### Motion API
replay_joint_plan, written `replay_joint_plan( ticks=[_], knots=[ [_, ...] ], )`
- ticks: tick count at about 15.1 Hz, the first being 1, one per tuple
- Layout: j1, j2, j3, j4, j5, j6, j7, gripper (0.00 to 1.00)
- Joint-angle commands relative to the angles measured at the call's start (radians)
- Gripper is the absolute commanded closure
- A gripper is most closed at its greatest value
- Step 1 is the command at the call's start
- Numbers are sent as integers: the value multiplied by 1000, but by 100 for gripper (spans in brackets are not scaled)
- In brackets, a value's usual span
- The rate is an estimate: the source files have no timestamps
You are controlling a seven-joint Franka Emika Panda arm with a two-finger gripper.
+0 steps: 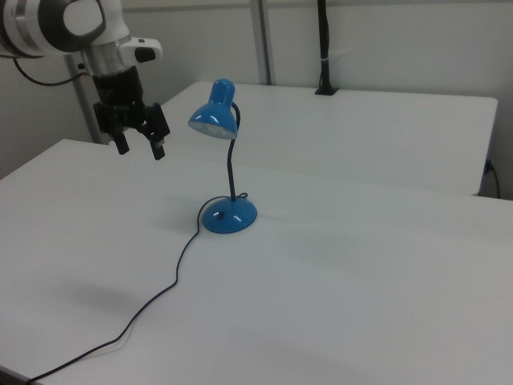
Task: Turn on the lamp
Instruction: 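Move the gripper toward the blue lamp's round base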
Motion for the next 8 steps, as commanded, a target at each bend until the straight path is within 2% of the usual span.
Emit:
replay_joint_plan(
  ticks=[1,8],
  knots=[
    [1,5,-8,14,18,-40,0,0],
    [4,17,-7,17,14,-34,1,0]
  ],
)
